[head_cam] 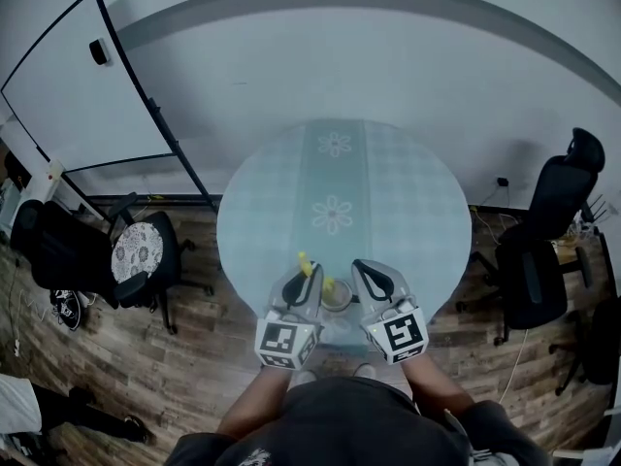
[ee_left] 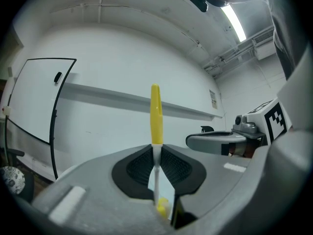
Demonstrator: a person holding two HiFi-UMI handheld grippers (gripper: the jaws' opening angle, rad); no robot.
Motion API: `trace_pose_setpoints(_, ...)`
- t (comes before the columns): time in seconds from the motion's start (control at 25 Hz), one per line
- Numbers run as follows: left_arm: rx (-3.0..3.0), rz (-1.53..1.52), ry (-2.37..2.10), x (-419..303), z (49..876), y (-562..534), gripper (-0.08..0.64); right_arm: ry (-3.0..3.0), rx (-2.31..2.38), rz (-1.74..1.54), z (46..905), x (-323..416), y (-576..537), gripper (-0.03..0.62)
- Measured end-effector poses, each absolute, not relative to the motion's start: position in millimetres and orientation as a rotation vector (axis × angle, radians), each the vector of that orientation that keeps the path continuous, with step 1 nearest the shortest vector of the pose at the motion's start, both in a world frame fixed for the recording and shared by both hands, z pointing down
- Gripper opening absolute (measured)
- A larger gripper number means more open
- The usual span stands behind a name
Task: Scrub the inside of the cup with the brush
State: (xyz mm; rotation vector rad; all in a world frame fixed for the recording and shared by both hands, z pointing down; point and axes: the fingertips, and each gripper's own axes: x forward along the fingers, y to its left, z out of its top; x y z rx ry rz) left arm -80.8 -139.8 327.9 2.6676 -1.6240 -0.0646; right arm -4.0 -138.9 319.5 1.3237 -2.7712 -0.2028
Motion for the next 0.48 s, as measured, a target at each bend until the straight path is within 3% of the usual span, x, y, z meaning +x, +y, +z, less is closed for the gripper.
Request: trace_pose_setpoints(0.48, 2.664, -0.054, -1.610, -74.0, 333.0, -145.3, 0.038, -2.813, 1.295, -0.173, 324.7, 0.1, -140.8, 0.002)
